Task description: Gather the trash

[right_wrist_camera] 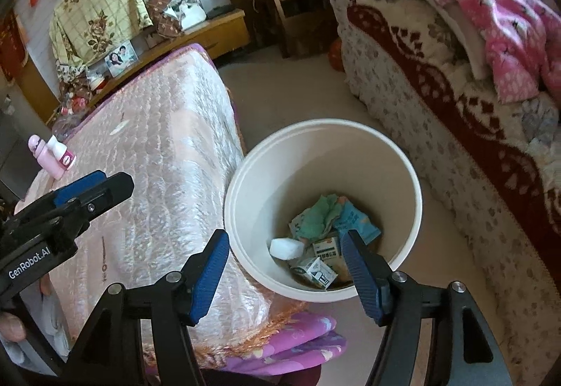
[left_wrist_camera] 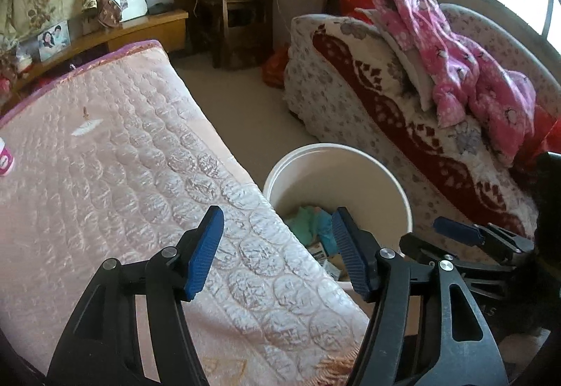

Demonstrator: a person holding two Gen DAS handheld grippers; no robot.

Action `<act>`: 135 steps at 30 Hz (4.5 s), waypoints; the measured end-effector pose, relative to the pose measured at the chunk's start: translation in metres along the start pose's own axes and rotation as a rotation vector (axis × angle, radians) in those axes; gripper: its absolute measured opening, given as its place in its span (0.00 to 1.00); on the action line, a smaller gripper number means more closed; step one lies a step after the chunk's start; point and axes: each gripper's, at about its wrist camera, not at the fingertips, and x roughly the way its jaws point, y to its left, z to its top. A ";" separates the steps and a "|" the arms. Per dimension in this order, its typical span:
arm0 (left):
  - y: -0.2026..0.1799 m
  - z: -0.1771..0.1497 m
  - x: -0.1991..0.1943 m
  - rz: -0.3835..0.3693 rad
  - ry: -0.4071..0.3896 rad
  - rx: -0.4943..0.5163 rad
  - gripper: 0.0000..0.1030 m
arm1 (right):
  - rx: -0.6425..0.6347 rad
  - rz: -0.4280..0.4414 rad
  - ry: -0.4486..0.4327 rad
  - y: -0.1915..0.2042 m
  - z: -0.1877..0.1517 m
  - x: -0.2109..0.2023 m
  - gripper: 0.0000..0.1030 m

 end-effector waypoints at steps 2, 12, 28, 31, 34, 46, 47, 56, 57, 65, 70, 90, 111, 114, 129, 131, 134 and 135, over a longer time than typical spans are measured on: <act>0.001 0.000 -0.009 0.001 -0.015 -0.003 0.61 | 0.001 -0.006 -0.030 0.006 -0.001 -0.012 0.63; -0.006 -0.004 -0.069 0.037 -0.136 0.042 0.61 | 0.004 -0.049 -0.190 0.034 -0.004 -0.071 0.63; -0.009 -0.020 -0.133 0.064 -0.258 0.058 0.61 | -0.065 -0.110 -0.389 0.073 -0.016 -0.139 0.75; -0.009 -0.021 -0.141 0.066 -0.284 0.060 0.61 | -0.074 -0.114 -0.407 0.076 -0.018 -0.145 0.76; -0.010 -0.021 -0.145 0.072 -0.297 0.064 0.61 | -0.076 -0.111 -0.422 0.079 -0.018 -0.149 0.76; -0.009 -0.022 -0.147 0.083 -0.306 0.068 0.61 | -0.095 -0.138 -0.445 0.083 -0.019 -0.153 0.77; -0.009 -0.022 -0.147 0.082 -0.304 0.069 0.61 | -0.094 -0.137 -0.445 0.083 -0.019 -0.152 0.77; -0.009 -0.023 -0.142 0.077 -0.289 0.077 0.61 | -0.099 -0.135 -0.434 0.084 -0.020 -0.150 0.78; -0.010 -0.023 -0.142 0.079 -0.289 0.078 0.61 | -0.099 -0.136 -0.434 0.084 -0.020 -0.150 0.78; -0.009 -0.023 -0.142 0.080 -0.291 0.076 0.61 | -0.098 -0.137 -0.433 0.083 -0.019 -0.149 0.78; -0.008 -0.023 -0.141 0.082 -0.291 0.076 0.61 | -0.097 -0.137 -0.429 0.083 -0.021 -0.148 0.79; -0.008 -0.026 -0.139 0.076 -0.285 0.076 0.61 | -0.094 -0.139 -0.415 0.075 -0.025 -0.143 0.80; -0.011 -0.029 -0.135 0.070 -0.275 0.078 0.61 | -0.091 -0.142 -0.403 0.069 -0.027 -0.136 0.82; -0.012 -0.030 -0.133 0.067 -0.271 0.077 0.61 | -0.092 -0.142 -0.402 0.069 -0.027 -0.136 0.82; -0.011 -0.031 -0.131 0.057 -0.262 0.075 0.61 | -0.092 -0.143 -0.396 0.069 -0.031 -0.135 0.82; -0.009 -0.031 -0.131 0.052 -0.262 0.078 0.61 | -0.094 -0.143 -0.391 0.069 -0.036 -0.133 0.82; -0.007 -0.033 -0.131 0.055 -0.262 0.075 0.61 | -0.098 -0.141 -0.382 0.069 -0.038 -0.129 0.82; -0.007 -0.032 -0.131 0.054 -0.260 0.073 0.61 | -0.100 -0.140 -0.380 0.070 -0.041 -0.129 0.82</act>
